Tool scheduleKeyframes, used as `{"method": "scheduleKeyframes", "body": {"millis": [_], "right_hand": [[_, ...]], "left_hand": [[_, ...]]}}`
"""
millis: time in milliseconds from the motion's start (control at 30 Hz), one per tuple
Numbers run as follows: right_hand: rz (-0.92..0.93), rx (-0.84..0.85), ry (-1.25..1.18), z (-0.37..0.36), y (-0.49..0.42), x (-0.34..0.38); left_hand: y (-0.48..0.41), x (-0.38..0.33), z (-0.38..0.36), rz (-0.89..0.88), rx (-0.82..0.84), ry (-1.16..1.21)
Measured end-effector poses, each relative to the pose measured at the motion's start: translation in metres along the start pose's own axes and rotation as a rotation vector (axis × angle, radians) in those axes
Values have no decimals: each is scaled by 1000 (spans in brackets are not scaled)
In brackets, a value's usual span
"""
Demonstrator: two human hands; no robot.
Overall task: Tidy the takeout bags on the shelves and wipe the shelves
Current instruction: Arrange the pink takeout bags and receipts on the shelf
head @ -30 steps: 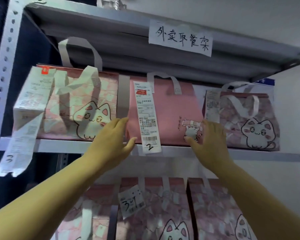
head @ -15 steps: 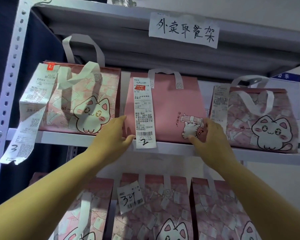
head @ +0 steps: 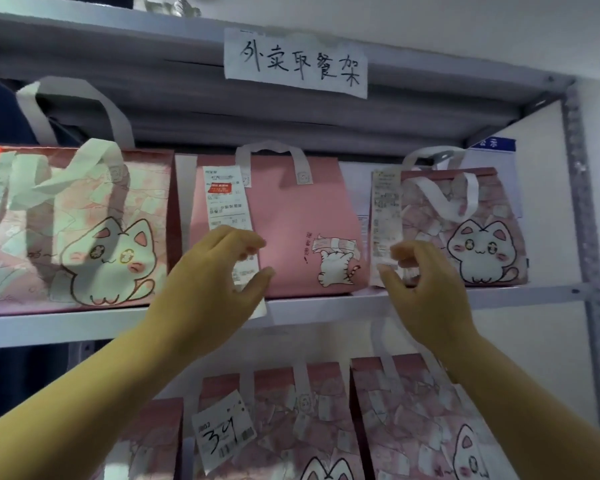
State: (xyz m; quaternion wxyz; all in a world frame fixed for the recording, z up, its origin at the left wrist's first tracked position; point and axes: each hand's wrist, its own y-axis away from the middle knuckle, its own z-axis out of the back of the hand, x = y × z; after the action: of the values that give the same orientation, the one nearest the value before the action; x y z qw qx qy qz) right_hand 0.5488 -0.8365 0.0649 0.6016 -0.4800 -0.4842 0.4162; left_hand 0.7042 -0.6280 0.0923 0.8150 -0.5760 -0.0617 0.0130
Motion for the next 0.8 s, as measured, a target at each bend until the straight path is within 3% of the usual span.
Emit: {"method": "scheduleKeyframes", "body": {"millis": [433, 600, 800], "right_hand": [[-135, -7, 128, 63, -10, -108], [-168, 23, 237, 78, -23, -155], [-147, 150, 356, 81, -36, -194]], "left_hand": [[-35, -77, -83, -92, 10, 97], [-53, -106, -132, 15, -35, 78], [-66, -127, -182, 221, 114, 22]]}}
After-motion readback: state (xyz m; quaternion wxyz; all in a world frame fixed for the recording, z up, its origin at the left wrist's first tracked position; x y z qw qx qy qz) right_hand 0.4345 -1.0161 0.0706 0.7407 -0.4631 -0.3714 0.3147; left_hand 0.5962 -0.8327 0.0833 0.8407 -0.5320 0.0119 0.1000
